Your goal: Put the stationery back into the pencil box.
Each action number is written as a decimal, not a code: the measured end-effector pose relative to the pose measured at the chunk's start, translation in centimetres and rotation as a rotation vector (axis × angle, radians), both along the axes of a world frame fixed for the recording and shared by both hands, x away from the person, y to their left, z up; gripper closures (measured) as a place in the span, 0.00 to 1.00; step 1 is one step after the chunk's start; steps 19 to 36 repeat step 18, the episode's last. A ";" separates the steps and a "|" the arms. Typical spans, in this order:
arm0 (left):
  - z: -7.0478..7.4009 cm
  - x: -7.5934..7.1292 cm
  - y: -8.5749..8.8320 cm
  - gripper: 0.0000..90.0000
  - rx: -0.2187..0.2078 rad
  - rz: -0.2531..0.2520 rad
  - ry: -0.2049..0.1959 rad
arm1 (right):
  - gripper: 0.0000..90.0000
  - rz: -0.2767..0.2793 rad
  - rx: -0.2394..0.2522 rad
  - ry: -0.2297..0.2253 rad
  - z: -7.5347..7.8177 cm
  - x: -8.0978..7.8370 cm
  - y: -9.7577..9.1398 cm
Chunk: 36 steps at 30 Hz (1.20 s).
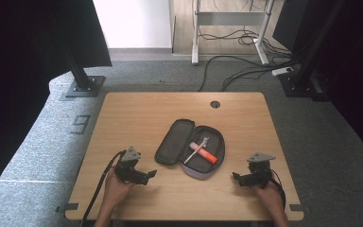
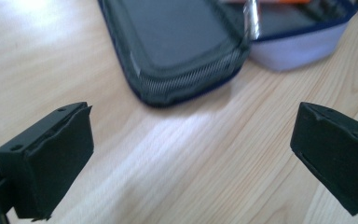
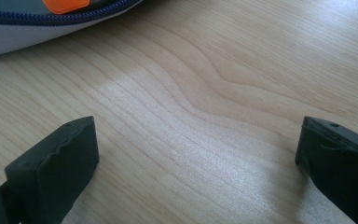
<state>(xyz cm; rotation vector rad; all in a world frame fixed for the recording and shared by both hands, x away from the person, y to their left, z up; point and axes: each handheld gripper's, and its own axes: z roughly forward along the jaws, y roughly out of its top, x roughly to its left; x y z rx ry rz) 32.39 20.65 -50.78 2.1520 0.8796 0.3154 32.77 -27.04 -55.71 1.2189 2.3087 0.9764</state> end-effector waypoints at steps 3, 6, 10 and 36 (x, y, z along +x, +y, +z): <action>-1.0 -0.2 0.3 0.00 0.010 0.010 0.015 | 0.00 0.000 0.000 0.000 0.0 0.0 0.0; -2.1 -0.3 0.4 0.00 0.031 0.024 0.027 | 0.00 0.000 0.000 0.000 0.0 0.0 0.0; -3.3 -0.3 0.5 0.00 0.062 0.035 0.047 | 0.00 0.000 0.000 0.000 0.0 0.0 0.0; -4.1 -0.4 0.4 0.00 0.121 0.046 0.045 | 0.00 -0.001 0.002 0.000 0.0 0.0 0.0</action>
